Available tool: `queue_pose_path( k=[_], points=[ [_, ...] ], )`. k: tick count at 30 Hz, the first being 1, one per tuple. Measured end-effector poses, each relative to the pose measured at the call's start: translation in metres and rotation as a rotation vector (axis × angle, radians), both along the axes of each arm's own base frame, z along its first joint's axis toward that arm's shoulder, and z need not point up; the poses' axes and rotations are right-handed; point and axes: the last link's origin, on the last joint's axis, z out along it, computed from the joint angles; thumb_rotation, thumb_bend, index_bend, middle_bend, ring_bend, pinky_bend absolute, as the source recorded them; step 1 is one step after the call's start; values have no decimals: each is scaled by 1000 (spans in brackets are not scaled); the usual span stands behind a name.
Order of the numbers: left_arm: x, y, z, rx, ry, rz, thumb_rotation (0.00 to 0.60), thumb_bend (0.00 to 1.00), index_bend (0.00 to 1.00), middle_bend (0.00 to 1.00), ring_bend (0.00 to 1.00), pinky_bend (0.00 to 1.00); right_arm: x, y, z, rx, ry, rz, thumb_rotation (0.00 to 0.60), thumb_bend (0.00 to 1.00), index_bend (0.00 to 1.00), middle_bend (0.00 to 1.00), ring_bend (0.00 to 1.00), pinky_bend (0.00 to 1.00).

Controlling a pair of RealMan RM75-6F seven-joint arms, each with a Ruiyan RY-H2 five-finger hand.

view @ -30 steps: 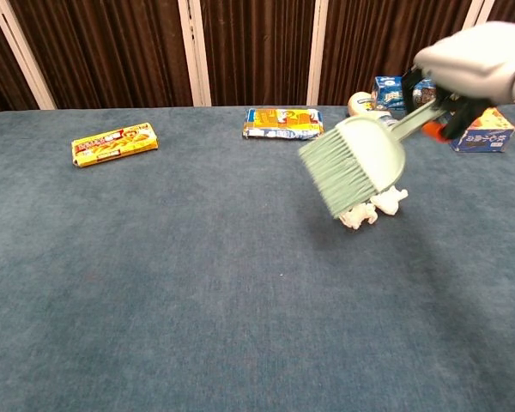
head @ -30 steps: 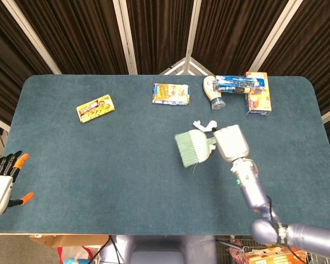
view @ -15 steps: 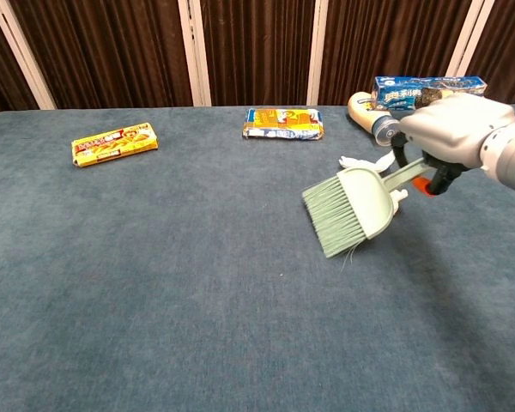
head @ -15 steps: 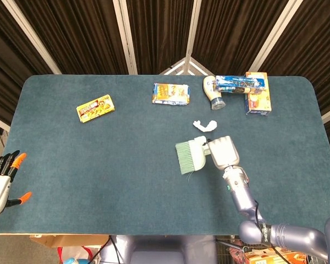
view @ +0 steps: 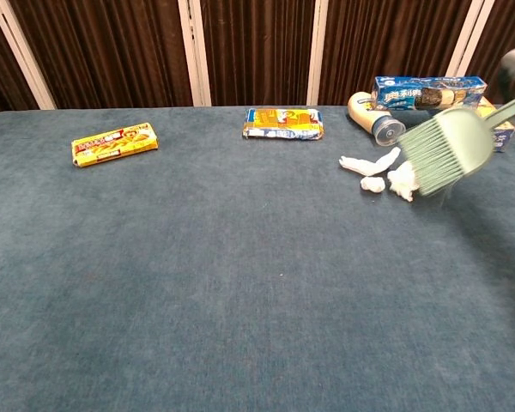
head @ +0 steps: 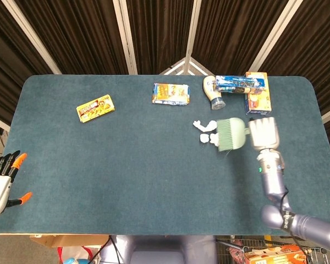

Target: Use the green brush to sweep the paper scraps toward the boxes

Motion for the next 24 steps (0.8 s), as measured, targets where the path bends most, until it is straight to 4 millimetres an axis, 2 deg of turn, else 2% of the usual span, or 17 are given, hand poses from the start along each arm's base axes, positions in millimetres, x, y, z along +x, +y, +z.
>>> queue_pose_path(
  k=[6, 10, 17, 24],
  points=[
    [0, 1, 0, 1, 3, 2, 600, 51, 0, 0, 0, 0, -1, -5, 33, -67, -26, 11, 600, 600, 782, 973, 1000, 999],
    [1, 1, -2, -2, 7, -2, 600, 51, 0, 0, 0, 0, 10, 0, 34, -54, -75, 47, 600, 600, 781, 973, 1000, 999],
    [3, 0, -3, -4, 12, -6, 600, 51, 0, 0, 0, 0, 37, 9, 9, 35, -141, 106, 600, 600, 781, 973, 1000, 999],
    [1, 1, -2, -3, 6, 2, 600, 51, 0, 0, 0, 0, 59, 10, -31, 127, -157, 129, 600, 600, 782, 973, 1000, 999]
  ],
)
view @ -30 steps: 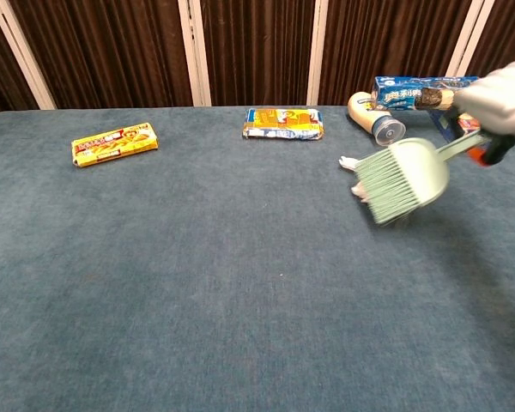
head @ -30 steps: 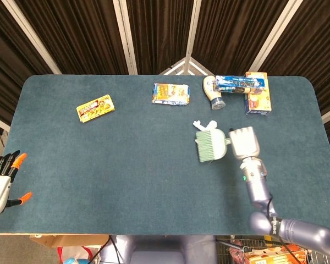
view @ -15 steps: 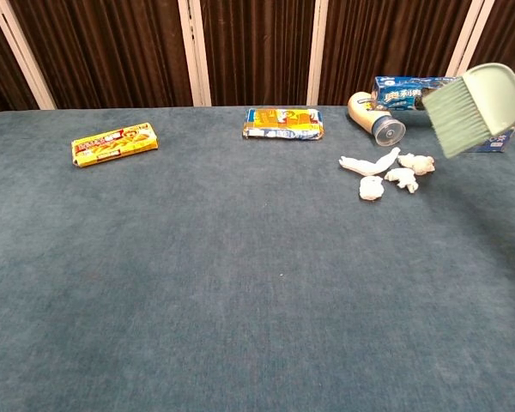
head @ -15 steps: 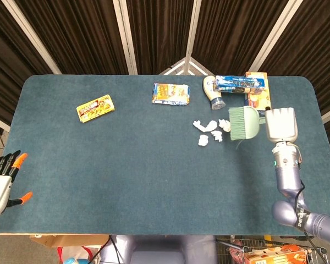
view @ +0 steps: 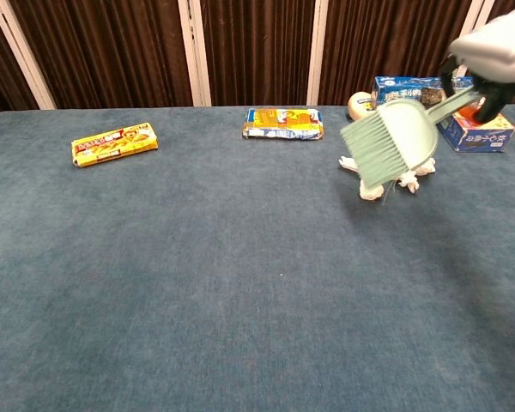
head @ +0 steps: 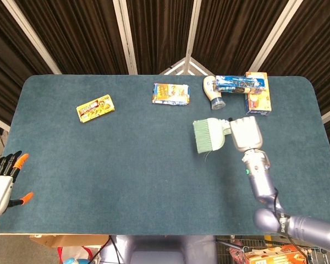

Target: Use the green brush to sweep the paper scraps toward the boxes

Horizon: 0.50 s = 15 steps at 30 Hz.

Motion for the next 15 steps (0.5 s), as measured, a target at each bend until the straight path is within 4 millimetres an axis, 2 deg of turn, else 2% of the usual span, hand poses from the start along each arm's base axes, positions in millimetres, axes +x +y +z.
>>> queue_pose_path(
  k=[7, 15],
  points=[
    [-1, 1, 0, -9, -6, 6, 600, 51, 0, 0, 0, 0, 4, -8, -30, 40, 25, 3, 600, 600, 781, 973, 1000, 999],
    [-3, 3, 0, -12, -13, 17, 600, 51, 0, 0, 0, 0, -15, -29, -41, 19, 96, -38, 600, 599, 781, 973, 1000, 999]
  ],
)
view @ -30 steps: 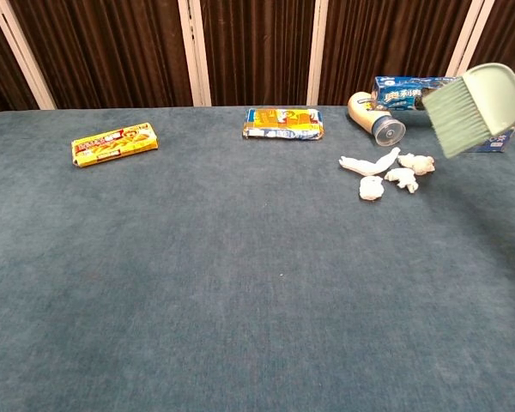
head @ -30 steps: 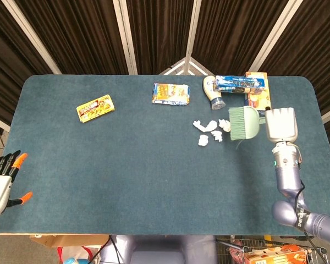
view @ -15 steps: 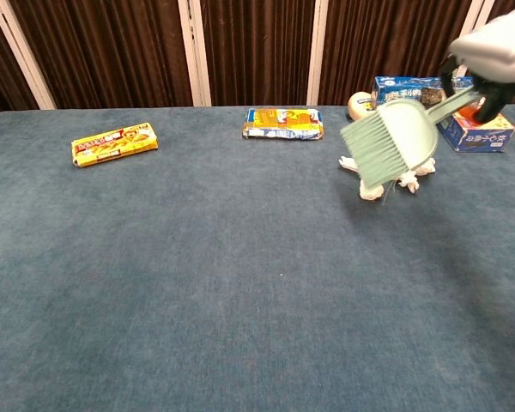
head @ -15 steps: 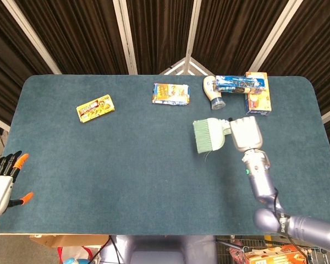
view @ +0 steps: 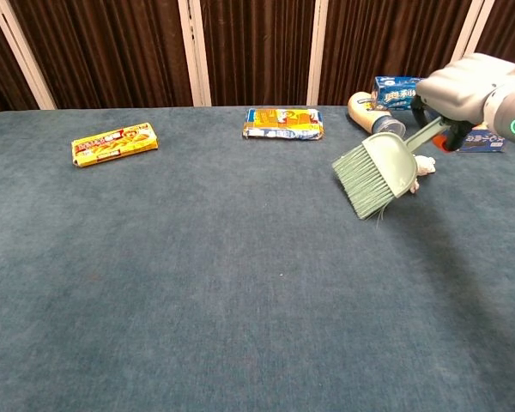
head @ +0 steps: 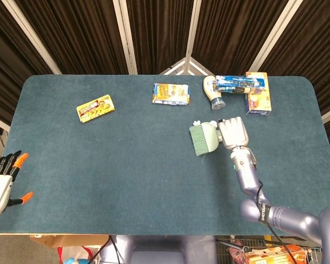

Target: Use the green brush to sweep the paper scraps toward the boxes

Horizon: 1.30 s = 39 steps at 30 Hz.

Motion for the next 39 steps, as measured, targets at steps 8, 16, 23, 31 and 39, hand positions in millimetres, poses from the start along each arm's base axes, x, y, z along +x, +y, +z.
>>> queue_pose_path(
  k=[8, 16, 23, 31, 39],
  points=[
    [1, -1, 1, 2, -1, -3, 600, 51, 0, 0, 0, 0, -35, -14, 21, -72, 91, -65, 600, 600, 782, 973, 1000, 999],
    [2, -2, 0, 4, 4, -11, 600, 51, 0, 0, 0, 0, -57, -16, 74, -180, 182, -73, 600, 599, 781, 973, 1000, 999],
    [4, -3, 1, 10, 6, -22, 600, 51, 0, 0, 0, 0, -56, 0, 106, -213, 174, -42, 600, 599, 781, 973, 1000, 999],
    [4, -3, 1, 15, 6, -28, 600, 51, 0, 0, 0, 0, -35, 41, 110, -159, -53, 11, 600, 599, 781, 973, 1000, 999],
    [4, -4, -1, 12, 8, -26, 600, 51, 0, 0, 0, 0, -25, 95, 81, -21, -213, 38, 600, 599, 781, 973, 1000, 999]
  ],
)
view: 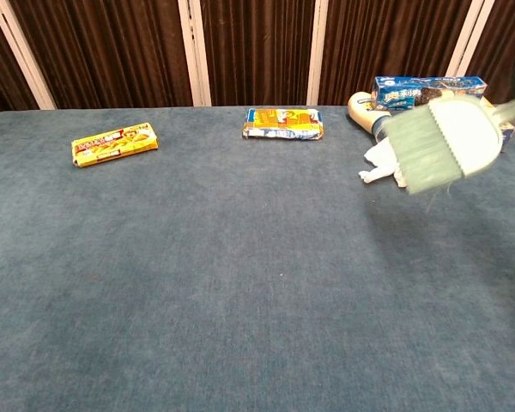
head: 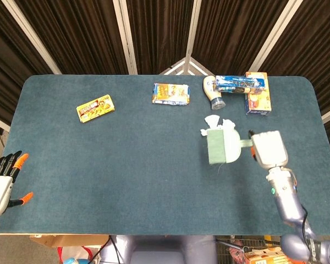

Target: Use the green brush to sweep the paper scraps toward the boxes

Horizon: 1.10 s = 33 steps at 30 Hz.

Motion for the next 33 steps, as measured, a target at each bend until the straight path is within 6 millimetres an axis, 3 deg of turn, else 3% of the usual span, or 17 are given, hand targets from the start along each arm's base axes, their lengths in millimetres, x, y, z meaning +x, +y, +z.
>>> queue_pose_path(
  k=[11, 14, 17, 19, 20, 22, 24, 30, 33],
  points=[
    [-1, 0, 0, -1, 0, 3, 600, 51, 0, 0, 0, 0, 24, 38, -84, 170, -160, -16, 600, 599, 769, 973, 1000, 999],
    [-1, 0, 0, -1, -2, 3, 600, 51, 0, 0, 0, 0, 33, 42, -105, 198, -180, -24, 600, 599, 647, 973, 1000, 997],
    [-1, 0, 1, 0, -5, 3, 600, 51, 0, 0, 0, 0, 38, 44, -121, 211, -168, -34, 600, 546, 385, 912, 956, 943],
    [-1, 0, 1, -1, -6, 3, 600, 51, 0, 0, 0, 0, 38, 43, -125, 209, -144, -36, 600, 497, 268, 859, 914, 909],
    [-1, 0, 1, -1, -6, 3, 600, 51, 0, 0, 0, 0, 37, 42, -126, 206, -132, -36, 600, 457, 173, 808, 868, 879],
    [-1, 0, 2, -1, -8, 2, 600, 51, 0, 0, 0, 0, 35, 41, -127, 198, -99, -34, 600, 424, 91, 743, 805, 839],
    [-2, 0, 2, -1, -7, 1, 600, 51, 0, 0, 0, 0, 32, 40, -126, 184, -57, -30, 600, 385, 11, 617, 677, 739],
    [-1, -1, 2, -4, -4, 0, 600, 51, 0, 0, 0, 0, 18, 42, -112, 139, 67, -31, 600, 362, 0, 309, 342, 384],
    [-1, -1, 2, -2, -3, -2, 600, 51, 0, 0, 0, 0, 9, 45, -101, 127, 86, -44, 600, 362, 0, 180, 192, 266]
  ],
)
